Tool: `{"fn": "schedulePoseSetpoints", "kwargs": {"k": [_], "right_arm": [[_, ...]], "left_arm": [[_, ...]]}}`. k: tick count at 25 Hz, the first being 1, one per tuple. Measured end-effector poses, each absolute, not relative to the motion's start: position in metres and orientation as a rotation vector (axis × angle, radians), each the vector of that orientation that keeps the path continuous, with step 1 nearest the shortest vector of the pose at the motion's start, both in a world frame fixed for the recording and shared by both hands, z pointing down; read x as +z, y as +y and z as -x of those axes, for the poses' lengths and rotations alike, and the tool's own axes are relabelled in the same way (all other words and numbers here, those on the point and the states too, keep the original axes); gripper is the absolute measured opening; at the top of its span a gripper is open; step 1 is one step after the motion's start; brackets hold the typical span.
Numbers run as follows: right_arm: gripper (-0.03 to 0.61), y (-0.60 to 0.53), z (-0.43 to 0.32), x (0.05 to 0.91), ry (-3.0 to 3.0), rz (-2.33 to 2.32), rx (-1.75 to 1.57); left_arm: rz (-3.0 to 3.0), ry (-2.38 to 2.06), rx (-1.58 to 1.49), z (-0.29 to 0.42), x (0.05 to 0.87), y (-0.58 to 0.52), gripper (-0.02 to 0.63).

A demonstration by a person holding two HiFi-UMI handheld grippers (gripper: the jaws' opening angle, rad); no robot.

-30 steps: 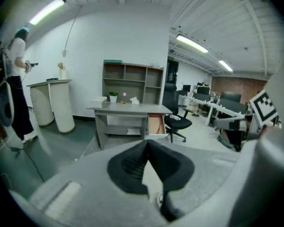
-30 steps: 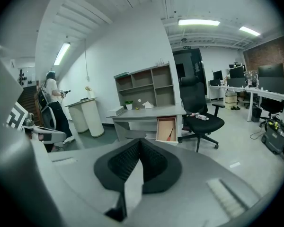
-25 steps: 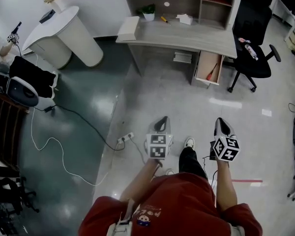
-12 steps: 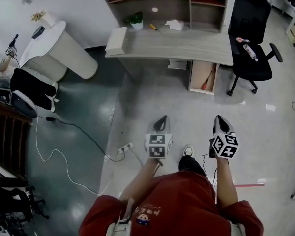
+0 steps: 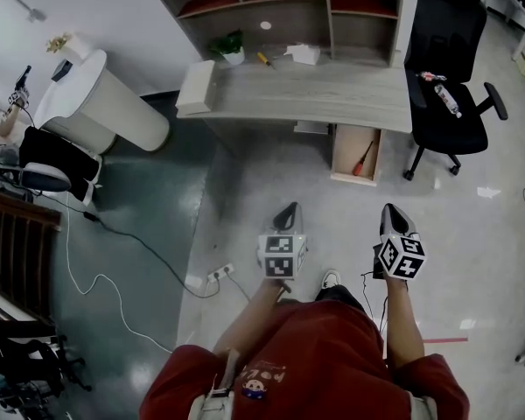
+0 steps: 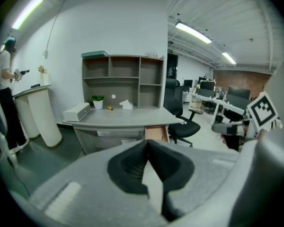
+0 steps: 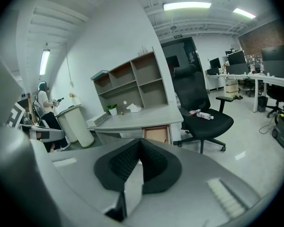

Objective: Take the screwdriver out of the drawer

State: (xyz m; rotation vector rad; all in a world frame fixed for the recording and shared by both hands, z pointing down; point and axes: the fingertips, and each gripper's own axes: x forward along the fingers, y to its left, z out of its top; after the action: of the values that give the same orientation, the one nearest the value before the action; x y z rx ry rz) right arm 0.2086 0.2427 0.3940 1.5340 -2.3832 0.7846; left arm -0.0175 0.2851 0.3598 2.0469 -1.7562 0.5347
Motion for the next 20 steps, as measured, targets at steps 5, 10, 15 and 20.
{"fn": "schedulePoseSetpoints", "kwargs": {"k": [5, 10, 15, 20], "right_arm": [[0.000, 0.216, -0.207, 0.399, -2.390, -1.516, 0.789], [0.000, 0.191, -0.196, 0.404, -2.383, -1.502, 0.791], [0.000, 0.159, -0.178, 0.406, -2.361, -1.508, 0.762], [0.000, 0.115, -0.156, 0.402, -2.326, -1.546, 0.743]], "left_arm": [[-2.039, -1.761, 0.534, 0.016, 0.364, 0.260, -0.002], [-2.046, -1.750, 0.518, 0.022, 0.372, 0.232, -0.002], [-2.082, -1.690, 0.503, 0.032, 0.380, 0.194, -0.002], [-2.121, -1.649, 0.512, 0.056, 0.381, 0.137, -0.002]]}}
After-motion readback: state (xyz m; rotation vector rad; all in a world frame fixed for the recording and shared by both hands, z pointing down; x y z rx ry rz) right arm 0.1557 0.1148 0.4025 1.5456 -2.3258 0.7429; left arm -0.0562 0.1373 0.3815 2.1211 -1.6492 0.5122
